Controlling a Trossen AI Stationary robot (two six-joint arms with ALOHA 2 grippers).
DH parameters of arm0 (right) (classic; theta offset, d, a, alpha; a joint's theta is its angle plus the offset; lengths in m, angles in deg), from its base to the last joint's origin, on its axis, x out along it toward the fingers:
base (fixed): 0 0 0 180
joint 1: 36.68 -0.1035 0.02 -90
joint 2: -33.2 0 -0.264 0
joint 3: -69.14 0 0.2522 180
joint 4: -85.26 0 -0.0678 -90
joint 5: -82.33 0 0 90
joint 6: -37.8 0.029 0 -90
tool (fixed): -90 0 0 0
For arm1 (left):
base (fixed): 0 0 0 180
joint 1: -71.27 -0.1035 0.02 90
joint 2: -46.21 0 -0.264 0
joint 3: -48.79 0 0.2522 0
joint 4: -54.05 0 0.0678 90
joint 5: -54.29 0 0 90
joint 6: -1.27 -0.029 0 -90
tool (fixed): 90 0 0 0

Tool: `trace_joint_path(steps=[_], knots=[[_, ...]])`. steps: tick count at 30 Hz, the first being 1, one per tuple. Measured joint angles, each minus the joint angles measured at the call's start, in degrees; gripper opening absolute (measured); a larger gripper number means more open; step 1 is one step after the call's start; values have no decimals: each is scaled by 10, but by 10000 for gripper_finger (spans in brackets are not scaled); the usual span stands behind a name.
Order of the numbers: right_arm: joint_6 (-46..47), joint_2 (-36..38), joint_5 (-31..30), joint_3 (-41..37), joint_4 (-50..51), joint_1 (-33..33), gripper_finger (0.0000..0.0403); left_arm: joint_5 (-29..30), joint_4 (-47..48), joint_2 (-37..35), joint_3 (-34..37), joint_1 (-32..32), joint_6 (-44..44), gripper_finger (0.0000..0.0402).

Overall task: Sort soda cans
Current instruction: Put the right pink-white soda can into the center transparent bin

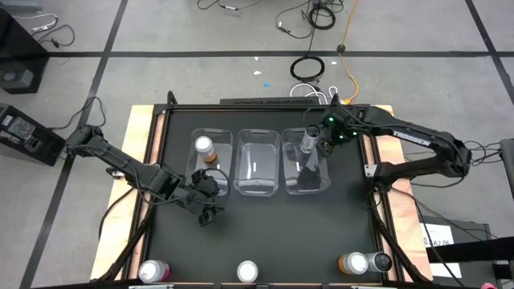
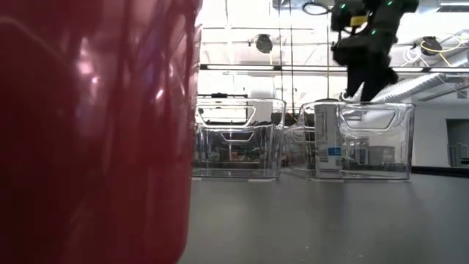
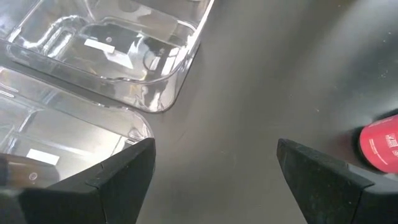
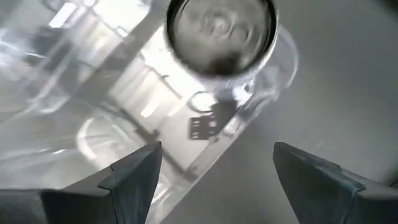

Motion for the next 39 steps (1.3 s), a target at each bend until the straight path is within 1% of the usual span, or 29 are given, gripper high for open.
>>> trace_joint_path(steps=[3,6,9,12,15,18,22,24,27,31,33,39], knots=[[44,35,17,0,12,-24,301,0,0,0,0,0,0,345],[105,68,19,0,13,-69,299,0,0,0,0,0,0,345],[187,91,11,1,8,-134,299,0,0,0,0,0,-2,345],[269,98,-17,1,-18,-215,298,0,1,0,0,0,-5,345],[330,83,-54,1,-82,-302,298,-18,1,0,0,4,-4,345],[370,51,-99,1,-171,-380,298,-37,1,0,0,19,-2,345],[396,-10,-146,1,-293,-455,297,-28,3,0,0,55,-2,345],[408,-47,-154,12,-320,-481,297,-10,9,-3,0,77,-2,345],[421,-111,-163,64,-298,-510,297,22,28,-19,0,110,-2,345],[401,-202,-165,174,-241,-533,297,59,55,-58,0,149,-4,345],[373,-248,-167,241,-204,-540,297,70,72,-80,0,163,-13,345],[250,-385,-181,458,-119,-553,297,70,79,-132,23,181,-47,345]])
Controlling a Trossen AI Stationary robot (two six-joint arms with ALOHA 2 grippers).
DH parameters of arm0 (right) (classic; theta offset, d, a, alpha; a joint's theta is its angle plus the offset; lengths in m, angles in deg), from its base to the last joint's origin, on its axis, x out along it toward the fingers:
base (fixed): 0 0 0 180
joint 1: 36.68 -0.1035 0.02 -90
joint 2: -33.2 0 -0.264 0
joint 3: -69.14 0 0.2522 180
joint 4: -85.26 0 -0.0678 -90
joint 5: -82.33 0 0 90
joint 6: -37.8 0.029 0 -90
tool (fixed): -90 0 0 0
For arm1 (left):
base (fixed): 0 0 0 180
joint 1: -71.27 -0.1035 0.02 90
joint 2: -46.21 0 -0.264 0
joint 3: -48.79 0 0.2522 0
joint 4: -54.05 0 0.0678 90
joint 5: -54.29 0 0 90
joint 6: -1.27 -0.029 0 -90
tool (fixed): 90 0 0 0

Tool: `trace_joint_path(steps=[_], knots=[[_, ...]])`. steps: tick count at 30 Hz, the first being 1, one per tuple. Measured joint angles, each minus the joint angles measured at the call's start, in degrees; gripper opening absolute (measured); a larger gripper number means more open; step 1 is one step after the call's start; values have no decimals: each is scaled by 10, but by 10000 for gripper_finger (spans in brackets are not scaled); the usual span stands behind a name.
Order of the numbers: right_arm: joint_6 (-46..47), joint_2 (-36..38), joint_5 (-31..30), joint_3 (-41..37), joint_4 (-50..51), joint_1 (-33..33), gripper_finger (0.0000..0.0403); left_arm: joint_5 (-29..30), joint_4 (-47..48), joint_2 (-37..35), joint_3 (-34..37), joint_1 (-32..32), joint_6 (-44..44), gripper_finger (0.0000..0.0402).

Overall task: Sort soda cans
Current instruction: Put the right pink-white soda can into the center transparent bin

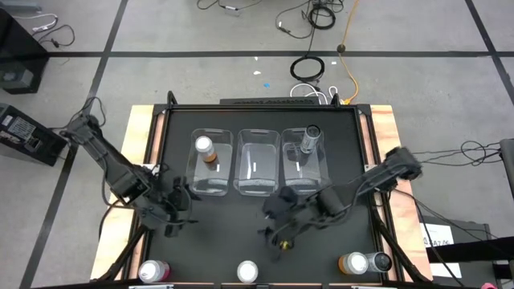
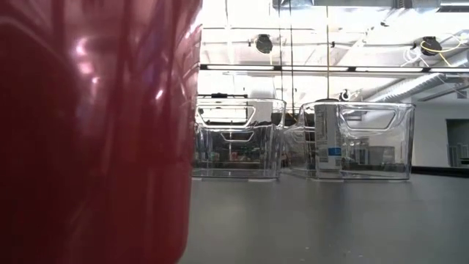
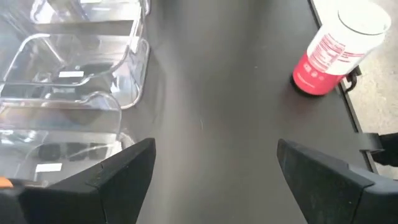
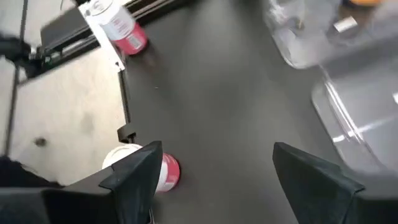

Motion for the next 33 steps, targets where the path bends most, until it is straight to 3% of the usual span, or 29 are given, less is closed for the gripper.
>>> trace_joint_path(steps=[5,9,20,26,29,33], knots=[[-63,-107,1,164,81,-3,297,0,7,-17,4,1,0,345],[-69,-164,4,231,76,-3,297,-2,9,-18,4,1,0,345],[-77,-192,15,239,34,4,302,-39,16,-18,4,1,0,345],[-24,-192,16,239,45,13,347,-46,16,-18,4,1,0,345],[-65,-192,23,239,49,14,378,-46,16,-18,4,1,1,345],[-114,-192,92,239,38,14,397,-46,16,-18,4,1,2,345]])
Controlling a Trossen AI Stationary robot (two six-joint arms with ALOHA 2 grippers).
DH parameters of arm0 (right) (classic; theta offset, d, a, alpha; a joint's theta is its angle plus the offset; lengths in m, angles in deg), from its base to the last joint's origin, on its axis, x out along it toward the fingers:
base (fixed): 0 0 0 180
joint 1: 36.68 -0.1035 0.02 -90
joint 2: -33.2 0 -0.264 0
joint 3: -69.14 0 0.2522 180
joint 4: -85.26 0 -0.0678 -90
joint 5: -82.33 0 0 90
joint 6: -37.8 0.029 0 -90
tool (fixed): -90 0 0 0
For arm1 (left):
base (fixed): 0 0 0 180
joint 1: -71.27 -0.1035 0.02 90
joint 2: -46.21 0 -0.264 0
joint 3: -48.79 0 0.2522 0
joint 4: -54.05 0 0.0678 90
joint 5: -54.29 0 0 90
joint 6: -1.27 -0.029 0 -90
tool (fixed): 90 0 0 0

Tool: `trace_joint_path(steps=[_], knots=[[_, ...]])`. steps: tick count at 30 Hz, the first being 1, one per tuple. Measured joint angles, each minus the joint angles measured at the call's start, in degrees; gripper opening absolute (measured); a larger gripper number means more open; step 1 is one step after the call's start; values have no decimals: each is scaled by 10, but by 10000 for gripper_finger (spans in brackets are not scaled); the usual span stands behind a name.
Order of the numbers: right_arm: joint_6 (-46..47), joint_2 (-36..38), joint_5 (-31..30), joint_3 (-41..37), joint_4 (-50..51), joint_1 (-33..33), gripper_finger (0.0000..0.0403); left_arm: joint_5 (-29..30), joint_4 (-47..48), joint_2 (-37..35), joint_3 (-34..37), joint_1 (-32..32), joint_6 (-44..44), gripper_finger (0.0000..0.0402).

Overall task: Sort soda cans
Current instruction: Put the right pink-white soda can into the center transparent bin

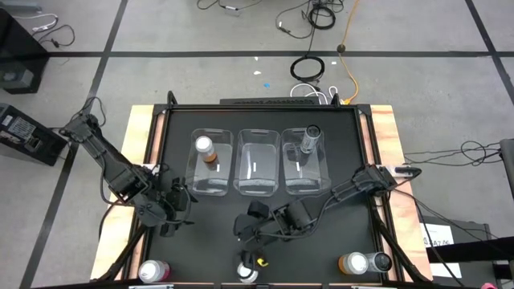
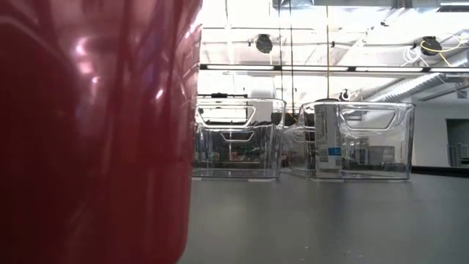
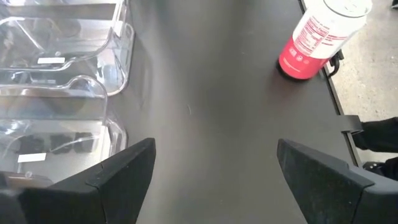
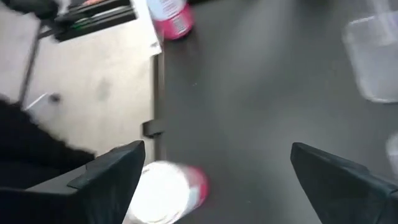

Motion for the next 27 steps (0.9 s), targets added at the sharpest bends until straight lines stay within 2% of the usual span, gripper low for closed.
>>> trace_joint_path(steps=[5,10,21,27], knots=[[7,0,3,0,-9,0,390,-2,0,0,0,0,0,345],[76,0,2,0,-35,-1,390,-2,0,0,0,0,0,345],[79,-7,-2,0,-35,-4,389,-2,0,0,0,0,1,345],[73,-7,-52,0,-13,-28,389,-2,0,0,0,0,2,345]])
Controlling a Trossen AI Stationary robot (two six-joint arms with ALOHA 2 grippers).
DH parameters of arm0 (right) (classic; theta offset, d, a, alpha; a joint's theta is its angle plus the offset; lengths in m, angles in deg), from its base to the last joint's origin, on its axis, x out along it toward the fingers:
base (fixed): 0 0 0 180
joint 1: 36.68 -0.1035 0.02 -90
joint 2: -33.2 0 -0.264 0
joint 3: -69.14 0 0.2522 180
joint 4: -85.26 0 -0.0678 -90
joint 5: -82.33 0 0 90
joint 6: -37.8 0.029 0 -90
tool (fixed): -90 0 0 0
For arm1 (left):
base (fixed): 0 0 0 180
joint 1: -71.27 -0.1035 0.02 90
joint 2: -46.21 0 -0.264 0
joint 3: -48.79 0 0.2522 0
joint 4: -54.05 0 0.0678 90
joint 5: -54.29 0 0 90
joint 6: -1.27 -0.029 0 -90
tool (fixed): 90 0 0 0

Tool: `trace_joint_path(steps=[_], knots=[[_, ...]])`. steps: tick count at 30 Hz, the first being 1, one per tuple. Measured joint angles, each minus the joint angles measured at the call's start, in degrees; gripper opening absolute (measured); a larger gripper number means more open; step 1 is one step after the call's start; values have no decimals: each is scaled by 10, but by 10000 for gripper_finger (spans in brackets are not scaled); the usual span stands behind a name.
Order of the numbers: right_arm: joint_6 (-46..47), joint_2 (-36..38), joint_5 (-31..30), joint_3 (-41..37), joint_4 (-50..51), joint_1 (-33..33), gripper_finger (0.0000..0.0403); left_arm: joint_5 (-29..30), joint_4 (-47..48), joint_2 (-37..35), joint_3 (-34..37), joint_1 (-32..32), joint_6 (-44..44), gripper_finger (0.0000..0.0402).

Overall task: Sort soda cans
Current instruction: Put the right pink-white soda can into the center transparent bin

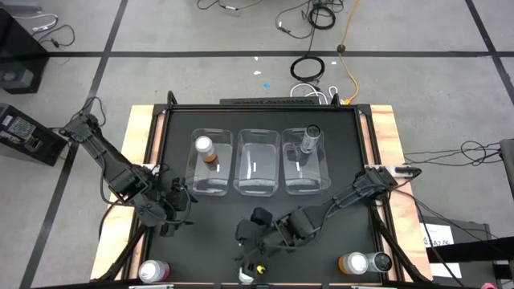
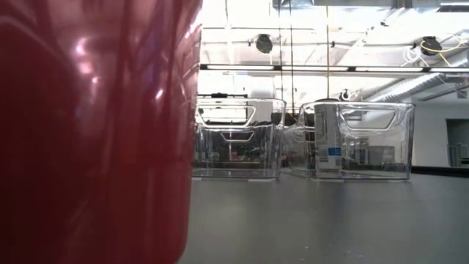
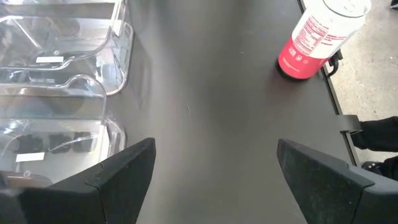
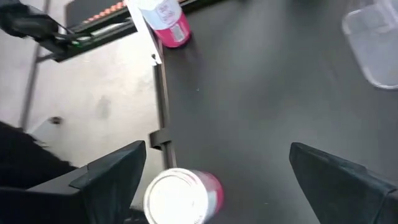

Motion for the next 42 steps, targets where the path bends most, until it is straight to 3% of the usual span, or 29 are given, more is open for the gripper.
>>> trace_joint_path(steps=[7,22,42], knots=[[-9,-6,-40,0,35,-33,389,0,0,0,0,0,0,345],[25,-65,-38,0,19,-70,389,-13,-5,0,0,0,0,345],[25,-130,-20,-1,-21,-69,389,-14,-4,0,0,6,13,345]])
